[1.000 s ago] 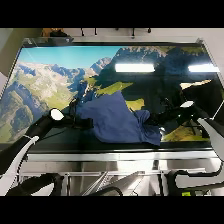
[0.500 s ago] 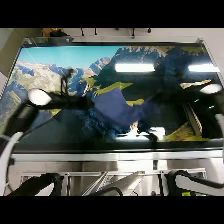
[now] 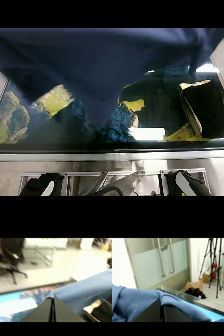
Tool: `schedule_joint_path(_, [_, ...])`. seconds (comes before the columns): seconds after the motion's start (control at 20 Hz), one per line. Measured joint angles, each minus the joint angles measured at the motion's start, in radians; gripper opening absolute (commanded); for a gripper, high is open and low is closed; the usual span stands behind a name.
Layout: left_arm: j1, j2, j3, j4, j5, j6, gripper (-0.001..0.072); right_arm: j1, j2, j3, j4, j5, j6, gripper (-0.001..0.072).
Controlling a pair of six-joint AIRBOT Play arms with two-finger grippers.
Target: Fold the shirts.
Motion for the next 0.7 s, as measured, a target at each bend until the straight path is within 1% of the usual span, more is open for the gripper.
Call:
schedule_joint_path(0.15, [0.026, 0.040, -0.085, 0.025, -0.003, -0.004, 0.0017, -0.009, 0.001, -0.015, 0.000, 0.043, 0.028, 0.0020])
schedule_joint_path(0.3, [-0.022, -0.006, -0.205, 0.033, 0.002, -0.004, 0.0018, 0.008, -0.029, -0.118, 0.001, 0.064, 0.047, 0.0021])
schedule_joint_path(0.45, [-0.100, -0.134, -0.323, 0.040, 0.020, -0.003, 0.0019, 0.081, -0.106, -0.288, -0.022, 0.053, 0.053, 0.0021])
schedule_joint_path(0.6, [-0.163, -0.312, -0.435, 0.044, 0.069, 0.011, 0.0020, 0.183, -0.246, -0.453, -0.115, -0.042, 0.048, 0.0021])
schedule_joint_path(0.65, [-0.173, -0.375, -0.459, 0.045, 0.091, 0.017, 0.0024, 0.210, -0.305, -0.487, -0.145, -0.084, 0.035, 0.0042])
schedule_joint_path(0.7, [-0.178, -0.446, -0.476, 0.045, 0.108, 0.025, 0.0269, 0.232, -0.369, -0.512, -0.169, -0.124, 0.022, 0.0235])
